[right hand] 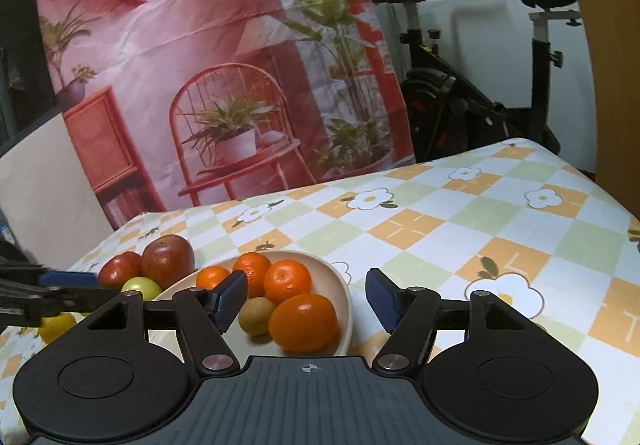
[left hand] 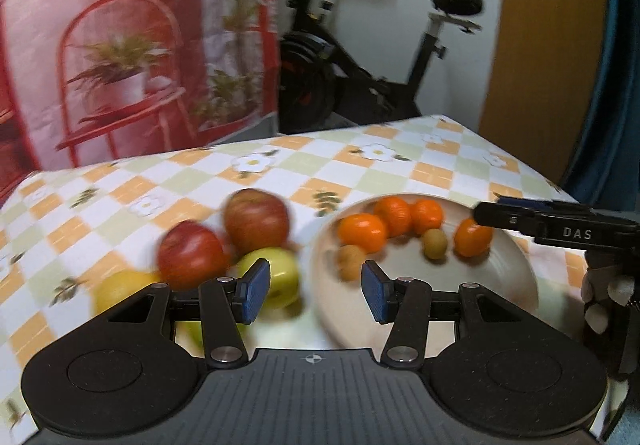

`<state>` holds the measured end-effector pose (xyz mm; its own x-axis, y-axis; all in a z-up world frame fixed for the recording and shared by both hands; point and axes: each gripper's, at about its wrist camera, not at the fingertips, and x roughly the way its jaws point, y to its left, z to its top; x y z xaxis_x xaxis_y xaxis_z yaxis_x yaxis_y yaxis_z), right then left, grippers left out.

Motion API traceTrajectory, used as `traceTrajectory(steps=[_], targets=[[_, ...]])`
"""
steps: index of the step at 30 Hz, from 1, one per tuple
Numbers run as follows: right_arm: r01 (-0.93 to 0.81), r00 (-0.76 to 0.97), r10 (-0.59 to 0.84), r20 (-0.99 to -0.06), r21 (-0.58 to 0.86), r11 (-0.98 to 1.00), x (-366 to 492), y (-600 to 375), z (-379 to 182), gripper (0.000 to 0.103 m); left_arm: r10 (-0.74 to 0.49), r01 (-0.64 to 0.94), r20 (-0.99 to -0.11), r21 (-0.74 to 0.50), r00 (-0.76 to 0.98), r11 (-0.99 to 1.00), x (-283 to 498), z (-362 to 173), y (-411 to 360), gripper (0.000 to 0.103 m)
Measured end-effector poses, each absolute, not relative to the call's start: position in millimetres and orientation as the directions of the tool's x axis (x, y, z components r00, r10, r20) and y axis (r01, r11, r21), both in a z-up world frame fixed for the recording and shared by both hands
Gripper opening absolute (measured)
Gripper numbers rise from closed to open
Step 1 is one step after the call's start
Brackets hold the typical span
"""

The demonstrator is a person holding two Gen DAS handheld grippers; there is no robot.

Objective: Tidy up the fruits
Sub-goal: 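Open both tools to release the kiwi and tangerine onto the plate, then move both tools back toward the fruit pile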

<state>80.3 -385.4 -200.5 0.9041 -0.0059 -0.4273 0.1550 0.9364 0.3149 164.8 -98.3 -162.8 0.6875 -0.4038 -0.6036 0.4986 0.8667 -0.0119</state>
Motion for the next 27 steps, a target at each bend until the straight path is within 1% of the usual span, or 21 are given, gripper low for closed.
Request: traceTrajectory(steps=[5, 8, 11, 14, 18, 25, 27], targets=[[0.163, 0.897, -0.018, -0.442, 0.293, 0.942, 83, -383, -201, 0.062, -0.356, 0.389, -0.58, -0.072, 0.733, 0.919, 164, -151, -55, 0.053], [0.188, 0.895, -0.045, -0.445, 0.283, 0.94, 82, -380, -200, 0.058, -0.316, 0.329, -0.571, -0.084, 0.757, 0.941, 163, -142, -33, 0.053], [0.213, 0.88, -0.056, -0.473, 0.286, 0.934, 83, -378, -198, 0.056, -0.283, 0.274, -0.565, -0.103, 0.775, 0.956, 166, -136, -12, 0.053], [0.211, 0.879, -0.05, -0.474, 0.292, 0.933, 81, -371, -193, 0.056, -0.259, 0.235, -0.558, -0.115, 0.788, 0.965, 171, -132, 6, 0.053], [0.173, 0.879, -0.026, -0.476, 0.268, 0.948, 88, -351, -181, 0.056, -0.23, 0.198, -0.561, -0.118, 0.795, 0.973, 174, -130, 18, 0.053], [0.054, 0.869, 0.061, -0.492, 0.216, 0.975, 110, -303, -161, 0.056, -0.233, 0.188, -0.558, -0.139, 0.796, 0.972, 165, -133, 34, 0.053], [0.021, 0.86, 0.09, -0.503, 0.211, 0.977, 119, -288, -159, 0.056, -0.238, 0.184, -0.569, -0.153, 0.787, 0.971, 165, -136, 37, 0.053]])
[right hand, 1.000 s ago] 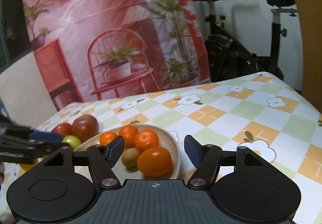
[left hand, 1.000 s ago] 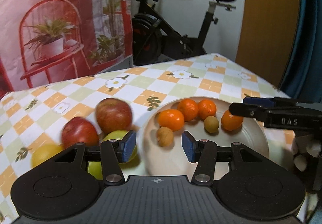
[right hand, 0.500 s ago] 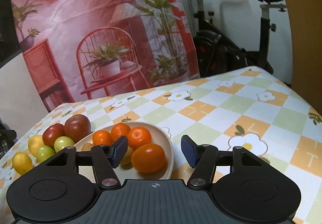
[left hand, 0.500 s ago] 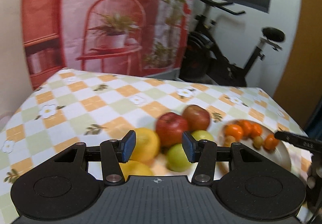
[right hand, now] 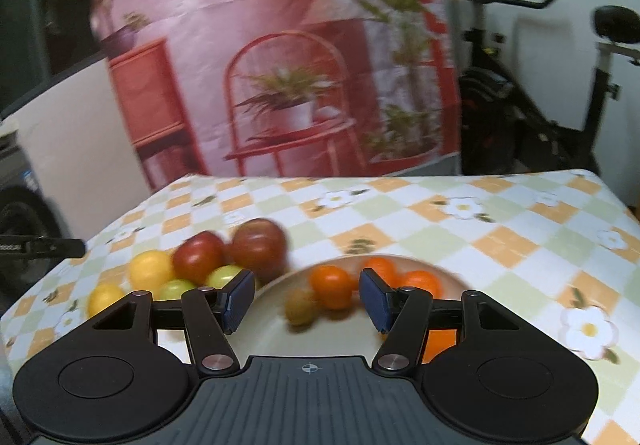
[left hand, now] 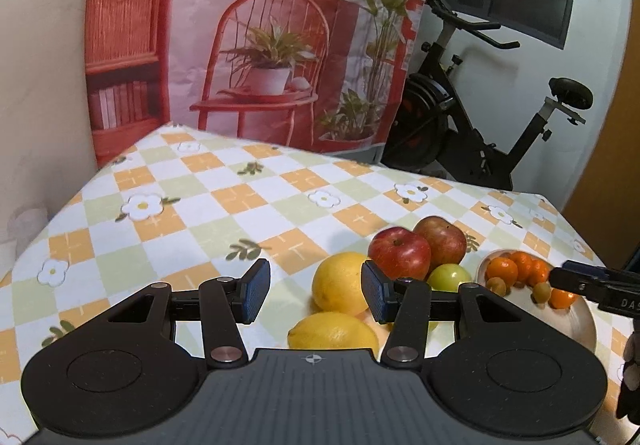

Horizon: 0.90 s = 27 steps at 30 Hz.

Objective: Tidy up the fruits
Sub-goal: 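Move both tools back toward the fruit pile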

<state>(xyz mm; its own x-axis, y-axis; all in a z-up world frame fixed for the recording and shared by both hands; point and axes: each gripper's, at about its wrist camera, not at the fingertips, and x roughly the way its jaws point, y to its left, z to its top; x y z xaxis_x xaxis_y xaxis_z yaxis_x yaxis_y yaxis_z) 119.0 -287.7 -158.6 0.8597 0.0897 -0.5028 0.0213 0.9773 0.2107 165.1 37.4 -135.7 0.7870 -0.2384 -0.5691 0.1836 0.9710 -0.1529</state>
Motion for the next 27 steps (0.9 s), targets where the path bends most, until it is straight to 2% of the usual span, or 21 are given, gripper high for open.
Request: traceTrajectory(steps=[10, 14, 27], targets=[[-0.104, 0.803, 0.174, -0.569, 0.154, 0.983, 156, -228, -161, 0.054, -0.259, 0.162, -0.579, -0.214, 0.773, 0.963, 167, -145, 55, 0.053], [-0.149, 0.779, 0.199, -0.594, 0.133, 0.98, 172, -210, -162, 0.047, -0.255, 0.163, -0.582, -0.206, 0.772, 0.965, 168, -146, 53, 0.053], [-0.241, 0.721, 0.225, -0.655, 0.068, 0.968, 205, -163, -177, 0.044, -0.22, 0.154, -0.59, -0.16, 0.777, 0.975, 166, -149, 49, 0.052]])
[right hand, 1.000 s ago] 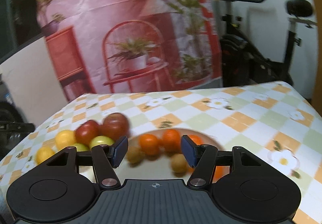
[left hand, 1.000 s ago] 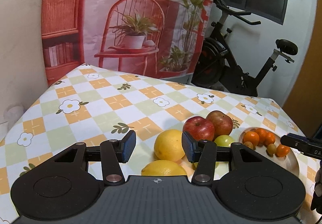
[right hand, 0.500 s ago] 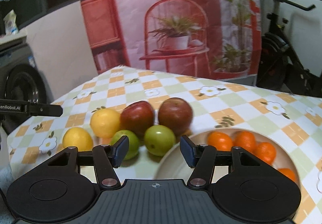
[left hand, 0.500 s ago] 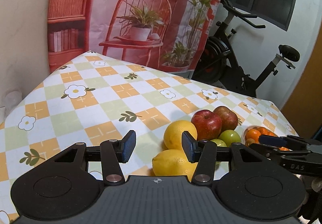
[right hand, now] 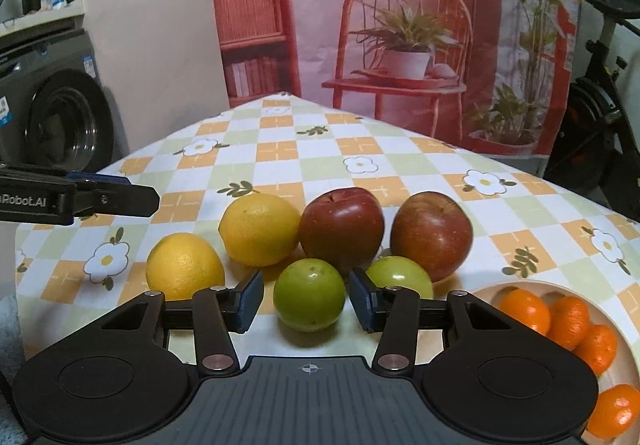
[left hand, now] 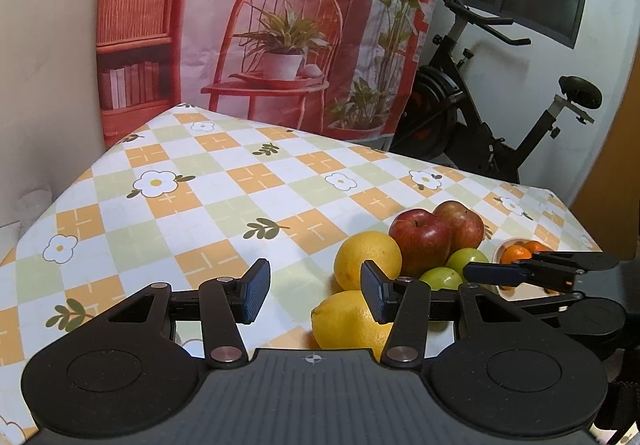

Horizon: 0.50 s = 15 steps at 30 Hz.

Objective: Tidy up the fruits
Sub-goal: 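Move both tools back toward the fruit pile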

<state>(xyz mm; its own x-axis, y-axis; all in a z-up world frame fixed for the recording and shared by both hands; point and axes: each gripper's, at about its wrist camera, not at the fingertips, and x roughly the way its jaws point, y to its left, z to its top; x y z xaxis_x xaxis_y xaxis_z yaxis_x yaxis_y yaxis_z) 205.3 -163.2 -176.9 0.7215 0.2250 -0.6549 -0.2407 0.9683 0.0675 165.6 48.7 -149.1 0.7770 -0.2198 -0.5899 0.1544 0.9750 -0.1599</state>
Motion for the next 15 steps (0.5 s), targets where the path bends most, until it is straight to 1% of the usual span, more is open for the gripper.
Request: traceTrajectory(steps=[6, 15], targets=[[-0.23, 0.716, 0.182, -0.674, 0.018, 0.973, 212, -152, -184, 0.043, -0.213, 0.148, -0.587, -0.157, 0.781, 0.976, 165, -151, 48, 0.052], [-0.198, 0.714, 0.149, -0.685, 0.007, 0.98, 217, -148, -193, 0.042, -0.218, 0.159, -0.592, -0.15, 0.776, 0.976, 166, -153, 47, 0.052]])
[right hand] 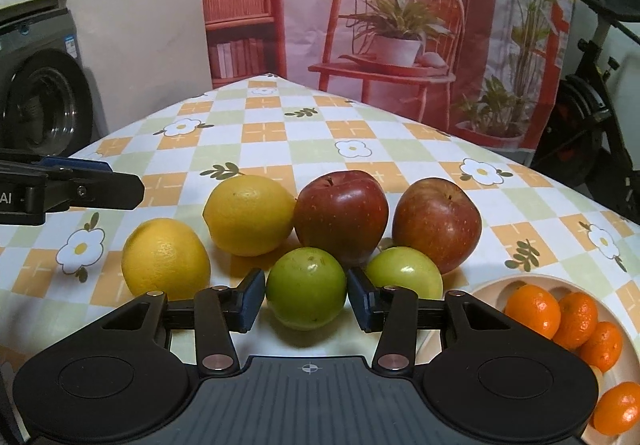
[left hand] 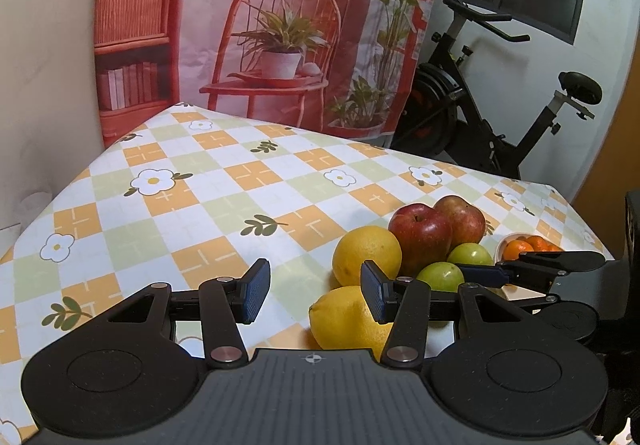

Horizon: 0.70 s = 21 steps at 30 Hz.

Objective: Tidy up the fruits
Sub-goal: 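Move both tools back toward the fruit pile, then grasp a green jujube with the right tool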

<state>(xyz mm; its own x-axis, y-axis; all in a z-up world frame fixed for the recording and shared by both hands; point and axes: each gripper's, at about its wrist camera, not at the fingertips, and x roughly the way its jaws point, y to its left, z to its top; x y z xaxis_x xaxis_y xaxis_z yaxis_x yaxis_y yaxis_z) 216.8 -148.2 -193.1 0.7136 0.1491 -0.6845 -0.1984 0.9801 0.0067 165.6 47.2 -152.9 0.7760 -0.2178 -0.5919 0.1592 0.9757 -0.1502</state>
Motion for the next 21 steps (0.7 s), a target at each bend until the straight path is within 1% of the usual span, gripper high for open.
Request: traceTrajectory(steps=[15, 21], targets=[[-0.172, 0.729, 0.187, -0.659, 0.088, 0.981, 198, -158, -191, 0.041, -0.225, 0.178, -0.604, -0.138, 0.765, 0.974, 162, -155, 40, 0.052], [-0.154, 0.747, 0.19, -0.637, 0.112, 0.982, 184, -166, -183, 0.041, -0.239, 0.182, -0.613, -0.155, 0.753, 0.971, 163, -151, 38, 0.052]])
